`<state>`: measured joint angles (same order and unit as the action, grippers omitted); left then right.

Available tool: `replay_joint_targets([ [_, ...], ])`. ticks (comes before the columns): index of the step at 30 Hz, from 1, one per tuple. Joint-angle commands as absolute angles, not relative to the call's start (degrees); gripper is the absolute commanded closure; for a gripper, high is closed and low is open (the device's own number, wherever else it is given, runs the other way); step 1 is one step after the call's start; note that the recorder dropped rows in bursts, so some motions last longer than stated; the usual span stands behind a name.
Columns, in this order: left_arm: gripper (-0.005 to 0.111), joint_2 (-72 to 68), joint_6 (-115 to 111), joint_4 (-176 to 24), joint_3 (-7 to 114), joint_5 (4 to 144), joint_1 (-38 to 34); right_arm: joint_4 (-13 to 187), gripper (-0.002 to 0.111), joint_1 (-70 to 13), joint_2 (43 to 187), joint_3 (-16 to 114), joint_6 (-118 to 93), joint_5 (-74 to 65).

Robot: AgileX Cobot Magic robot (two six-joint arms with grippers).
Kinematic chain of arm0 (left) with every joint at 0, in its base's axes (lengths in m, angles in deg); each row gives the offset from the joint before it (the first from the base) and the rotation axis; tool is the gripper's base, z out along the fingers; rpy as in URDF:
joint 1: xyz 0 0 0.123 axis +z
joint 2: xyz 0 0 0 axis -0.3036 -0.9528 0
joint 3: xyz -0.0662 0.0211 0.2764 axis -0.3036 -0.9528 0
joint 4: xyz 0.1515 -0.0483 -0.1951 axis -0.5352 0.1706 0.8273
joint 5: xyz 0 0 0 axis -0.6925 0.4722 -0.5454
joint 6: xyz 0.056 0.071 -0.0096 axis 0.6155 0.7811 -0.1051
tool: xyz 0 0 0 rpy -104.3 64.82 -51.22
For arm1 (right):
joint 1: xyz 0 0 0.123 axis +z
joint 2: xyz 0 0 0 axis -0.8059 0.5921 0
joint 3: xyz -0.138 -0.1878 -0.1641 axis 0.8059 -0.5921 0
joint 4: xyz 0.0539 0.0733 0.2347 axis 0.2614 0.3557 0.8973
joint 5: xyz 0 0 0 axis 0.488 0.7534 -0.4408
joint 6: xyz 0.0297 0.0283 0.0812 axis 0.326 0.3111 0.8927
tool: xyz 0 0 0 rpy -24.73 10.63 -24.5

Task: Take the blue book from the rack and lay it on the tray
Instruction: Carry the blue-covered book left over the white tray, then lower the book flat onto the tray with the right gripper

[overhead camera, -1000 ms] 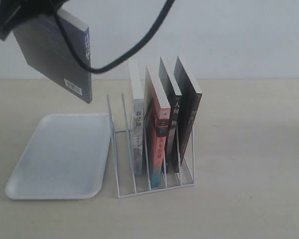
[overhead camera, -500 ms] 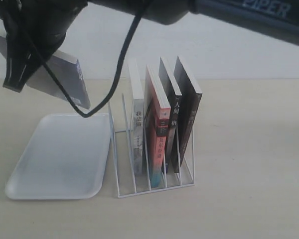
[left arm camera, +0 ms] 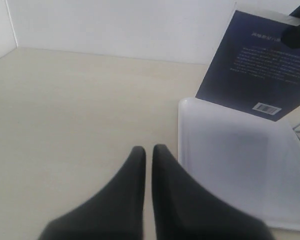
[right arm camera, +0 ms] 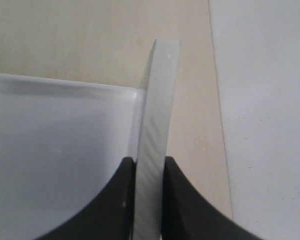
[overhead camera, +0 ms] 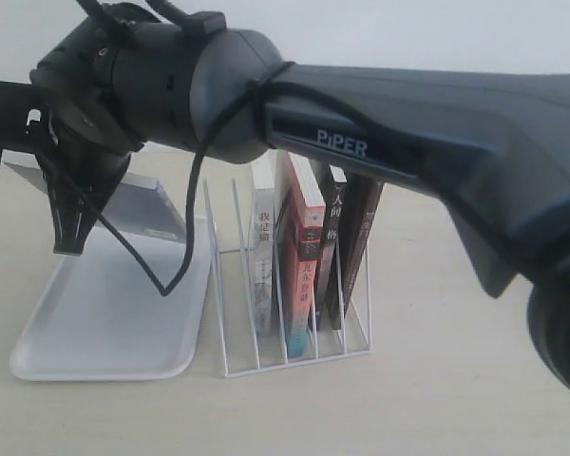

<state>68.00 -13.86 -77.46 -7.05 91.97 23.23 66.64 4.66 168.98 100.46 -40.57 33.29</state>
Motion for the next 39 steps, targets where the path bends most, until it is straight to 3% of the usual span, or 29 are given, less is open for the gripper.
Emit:
replay_joint_targets([
  [1, 0.103, 68.1, -14.31, -77.5, -7.28, 91.78, 22.92, 64.77, 0.108, 4.57, 169.39, 100.75, -41.19, 30.96],
  [30, 0.103, 68.1, -14.31, -77.5, -7.28, 91.78, 22.92, 70.16, 0.108, 4.57, 171.63, 100.75, -41.21, 34.07],
  [32, 0.103, 68.1, -14.31, -77.5, -7.28, 91.78, 22.92, 70.16, 0.101, 4.57, 171.63, 100.75, -41.21, 34.48],
  [35, 0.103, 68.1, -14.31, -77.5, -7.28, 91.78, 22.92, 71.53, 0.08, 4.57, 171.63, 100.75, -41.08, 34.89],
  [39, 0.103, 68.1, -14.31, -77.5, -7.28, 91.78, 22.92, 73.38, 0.078, 4.57, 171.63, 100.75, -41.0, 35.48],
])
